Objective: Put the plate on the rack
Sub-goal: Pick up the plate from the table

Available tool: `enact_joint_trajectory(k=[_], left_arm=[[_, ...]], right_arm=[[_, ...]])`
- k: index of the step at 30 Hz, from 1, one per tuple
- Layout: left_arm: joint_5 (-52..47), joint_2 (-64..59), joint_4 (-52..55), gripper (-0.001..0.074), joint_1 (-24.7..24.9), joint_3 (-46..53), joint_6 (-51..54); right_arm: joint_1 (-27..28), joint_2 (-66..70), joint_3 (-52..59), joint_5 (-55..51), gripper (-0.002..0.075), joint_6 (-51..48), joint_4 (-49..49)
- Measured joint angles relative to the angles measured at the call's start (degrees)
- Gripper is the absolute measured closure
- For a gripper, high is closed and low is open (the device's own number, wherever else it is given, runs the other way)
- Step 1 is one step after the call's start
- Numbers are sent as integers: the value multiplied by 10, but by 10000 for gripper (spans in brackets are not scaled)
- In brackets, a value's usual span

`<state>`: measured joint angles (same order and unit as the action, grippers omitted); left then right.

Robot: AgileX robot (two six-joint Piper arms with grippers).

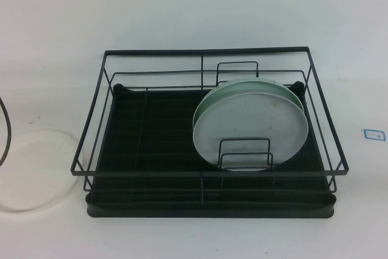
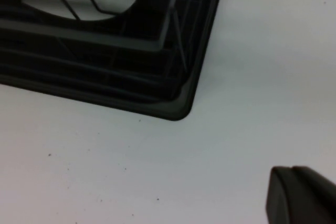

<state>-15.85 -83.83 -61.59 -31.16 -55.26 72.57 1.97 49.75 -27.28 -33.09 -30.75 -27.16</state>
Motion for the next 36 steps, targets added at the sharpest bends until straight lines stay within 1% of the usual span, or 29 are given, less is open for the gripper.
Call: enact_joint_trajectory(k=[3,7,11,13,16,18,20,23,26,29,31,32,34,36], left_arm=[[24,4,77,735,0,-1,-48],[3,2,184,735,11,-1,-120],[-3,5,309,735,50,-1,-195],[5,8,363,735,75,-1,-214],[62,7,471,735,118,-1,-209],[103,4,532,735,133,-1,-209],[121,4,535,735,136,-1,-212],[113,0,527,735,131,-1,-243],[76,-19,492,735,126,-1,-294],[23,-45,458,733,126,-1,-321],[-2,-64,449,710,126,-1,-323],[-14,-75,448,682,126,-1,-323],[-35,-98,444,591,126,-1,-323],[-60,-120,443,460,126,-8,-331]], right_arm=[[0,0,0,0,707,-6,-4],[0,0,0,1,707,-27,-4],[0,0,0,5,707,-45,-4],[0,0,0,8,707,-48,-7],[0,0,0,13,707,-49,-29],[0,0,0,14,707,-50,-39],[0,0,0,16,707,-50,-44],[0,1,0,16,707,-52,-52],[0,1,0,7,707,-69,-69],[0,1,-1,-14,707,-114,-89],[0,1,-1,-21,707,-149,-106],[0,1,-1,-24,707,-164,-113],[0,1,-1,-27,707,-190,-131],[0,1,-1,-31,707,-209,-147]])
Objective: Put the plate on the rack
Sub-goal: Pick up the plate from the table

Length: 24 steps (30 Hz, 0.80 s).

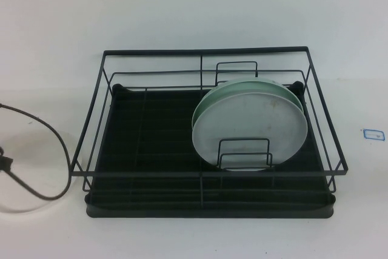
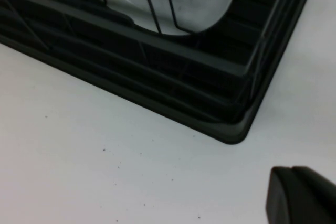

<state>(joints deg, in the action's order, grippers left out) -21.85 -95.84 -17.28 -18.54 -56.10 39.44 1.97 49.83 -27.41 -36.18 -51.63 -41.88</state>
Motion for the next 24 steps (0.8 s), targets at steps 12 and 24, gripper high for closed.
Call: enact_joint_trajectory(k=[12,24], left_arm=[[-76,-94,184,253,0,-125,-206],[-150,-158,244,368,0,-165,-300]], right_arm=[[0,0,0,-5,707,-35,-17],[0,0,0,-2,707,-38,-26]])
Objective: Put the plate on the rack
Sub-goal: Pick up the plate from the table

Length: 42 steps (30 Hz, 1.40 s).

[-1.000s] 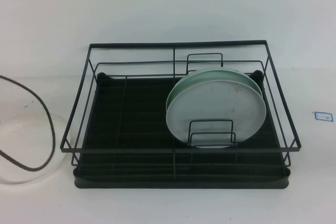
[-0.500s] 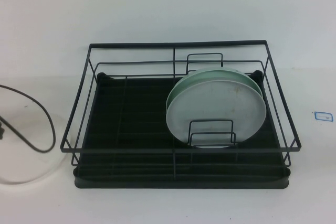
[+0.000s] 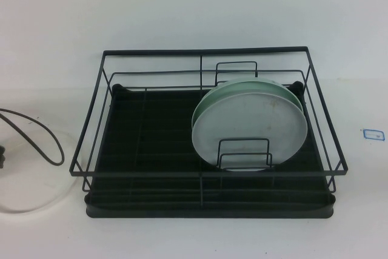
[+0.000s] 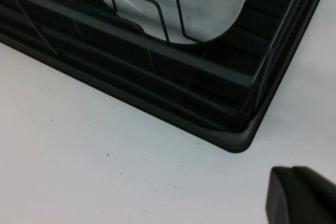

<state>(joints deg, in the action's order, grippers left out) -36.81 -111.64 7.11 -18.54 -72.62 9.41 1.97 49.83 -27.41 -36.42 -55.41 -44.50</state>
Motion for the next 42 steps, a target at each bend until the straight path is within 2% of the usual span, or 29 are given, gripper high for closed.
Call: enact_joint_trajectory(k=[8,11,15,22,27,30,36,42], left_arm=[[2,-4,0,627,0,0,-16],[4,-6,0,672,0,0,-16],[4,-7,0,668,0,0,-12],[3,-10,0,494,0,0,-11],[6,-21,-2,446,0,0,-11],[7,-25,-7,472,0,-1,-13],[1,-28,-38,668,0,-5,-19],[-9,-16,-48,697,0,-1,-15]], right_arm=[[0,0,0,4,707,0,-36],[0,0,0,8,707,-1,-51],[0,0,0,13,707,-2,-55],[0,0,0,17,707,-2,-56],[0,0,0,17,707,-2,-56],[0,0,0,18,707,-2,-56],[0,0,0,31,707,-2,-57],[0,0,0,32,707,-2,-58]])
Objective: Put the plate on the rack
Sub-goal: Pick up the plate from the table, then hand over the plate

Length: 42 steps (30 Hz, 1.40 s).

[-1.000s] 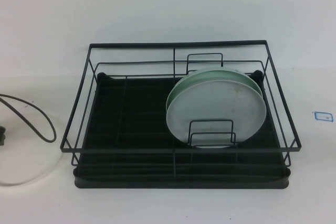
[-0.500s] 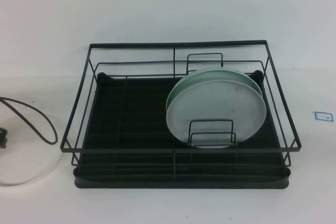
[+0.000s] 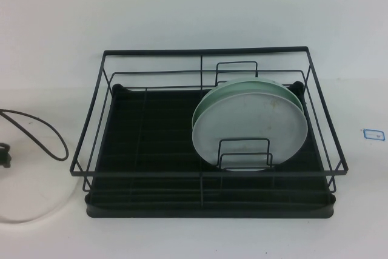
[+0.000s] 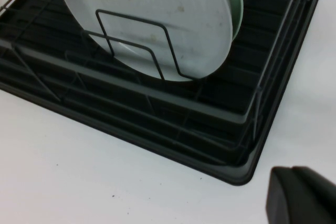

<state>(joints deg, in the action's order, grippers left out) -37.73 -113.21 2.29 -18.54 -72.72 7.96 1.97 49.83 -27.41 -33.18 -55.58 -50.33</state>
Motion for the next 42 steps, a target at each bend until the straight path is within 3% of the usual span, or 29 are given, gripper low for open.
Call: enact_joint_trajectory(k=[16,21,27,32,36,42], left_arm=[[61,117,0,731,-5,-6,22],[55,137,-62,731,-29,-23,64],[48,158,-223,731,-47,-30,160],[50,175,-462,731,-86,-30,319],[-10,176,-660,731,-117,-30,443],[-109,176,-848,731,-102,-29,569]], right_arm=[[0,0,0,-2,707,-12,-1],[0,0,0,-23,707,-12,-3],[0,0,0,-21,707,-12,-16],[0,0,0,10,707,-12,-32],[0,1,0,24,707,-12,-51],[0,3,0,20,707,-82,-213]])
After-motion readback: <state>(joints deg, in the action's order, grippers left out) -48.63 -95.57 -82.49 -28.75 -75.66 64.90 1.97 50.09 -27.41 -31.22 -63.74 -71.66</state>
